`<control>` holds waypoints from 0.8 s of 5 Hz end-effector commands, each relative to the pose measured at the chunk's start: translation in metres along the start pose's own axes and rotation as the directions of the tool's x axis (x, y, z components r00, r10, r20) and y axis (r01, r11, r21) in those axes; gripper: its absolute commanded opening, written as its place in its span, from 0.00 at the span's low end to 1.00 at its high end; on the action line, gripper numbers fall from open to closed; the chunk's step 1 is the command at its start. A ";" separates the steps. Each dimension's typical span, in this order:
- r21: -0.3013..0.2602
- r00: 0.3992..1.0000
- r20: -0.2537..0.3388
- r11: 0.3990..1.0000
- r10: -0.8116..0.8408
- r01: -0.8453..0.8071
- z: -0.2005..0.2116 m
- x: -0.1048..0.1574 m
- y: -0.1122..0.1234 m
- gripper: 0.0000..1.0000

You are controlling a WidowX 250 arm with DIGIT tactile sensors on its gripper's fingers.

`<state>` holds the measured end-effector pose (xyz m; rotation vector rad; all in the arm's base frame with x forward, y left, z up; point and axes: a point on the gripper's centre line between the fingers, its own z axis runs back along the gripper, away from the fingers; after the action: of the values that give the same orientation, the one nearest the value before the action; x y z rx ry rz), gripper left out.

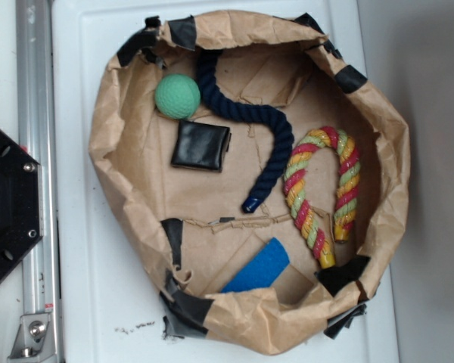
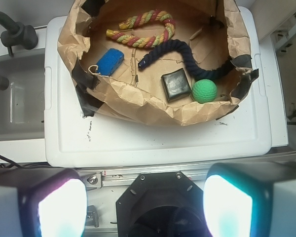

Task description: Grab the blue rope.

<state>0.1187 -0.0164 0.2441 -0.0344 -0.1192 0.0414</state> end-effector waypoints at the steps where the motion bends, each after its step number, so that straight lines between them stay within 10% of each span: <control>1: 0.000 1.000 0.000 1.000 0.000 0.000 0.000 0.000 0.000 1.00; 3: 0.110 0.998 -0.007 0.992 -0.061 0.061 -0.072 0.077 0.022 1.00; 4: 0.037 0.997 0.044 0.998 0.058 -0.060 -0.096 0.089 0.038 1.00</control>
<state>0.2148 0.0166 0.1516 0.0033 -0.1350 0.0862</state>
